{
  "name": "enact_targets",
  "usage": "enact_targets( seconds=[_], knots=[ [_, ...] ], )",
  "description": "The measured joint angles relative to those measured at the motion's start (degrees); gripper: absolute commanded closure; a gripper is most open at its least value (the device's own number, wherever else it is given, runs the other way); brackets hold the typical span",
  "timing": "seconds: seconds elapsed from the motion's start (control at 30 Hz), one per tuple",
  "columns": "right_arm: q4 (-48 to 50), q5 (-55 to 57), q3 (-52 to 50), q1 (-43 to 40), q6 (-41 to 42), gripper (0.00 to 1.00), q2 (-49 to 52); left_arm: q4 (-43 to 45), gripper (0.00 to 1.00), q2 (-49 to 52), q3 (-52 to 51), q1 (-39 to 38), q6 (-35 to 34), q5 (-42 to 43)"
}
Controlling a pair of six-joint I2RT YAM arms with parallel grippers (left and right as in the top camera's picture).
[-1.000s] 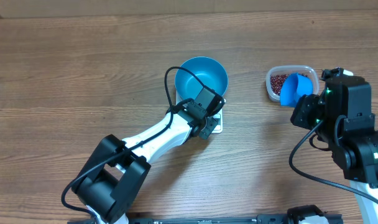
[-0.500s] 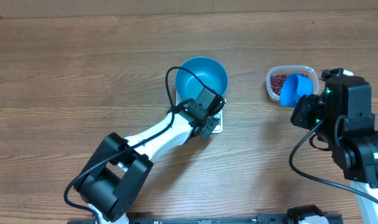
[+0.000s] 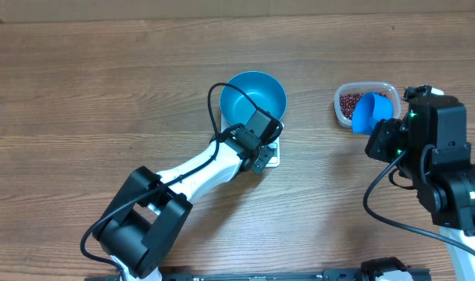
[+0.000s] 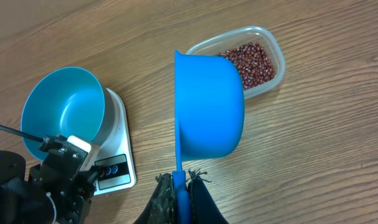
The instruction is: Scoop item into bowl and weigh 150g on scale
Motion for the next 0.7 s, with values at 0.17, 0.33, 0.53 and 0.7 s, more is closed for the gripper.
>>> enact_targets(
  seconds=[0.17,0.33,0.53,0.7],
  knots=[
    [0.0,0.0,0.0,0.0,0.0,0.96,0.0,0.0,0.96,0.3,0.0,0.0,0.0,0.0],
    [-0.4,0.0,0.0,0.0,0.0,0.96,0.0,0.2,0.96,0.4,0.1,0.0,0.0,0.0],
    [-0.4,0.0,0.0,0.0,0.0,0.96,0.0,0.1,0.96,0.4,0.1,0.0,0.0,0.0],
    [-0.4,0.0,0.0,0.0,0.0,0.96,0.0,-0.3,0.96,0.5,0.4,0.0,0.0,0.0]
  ],
)
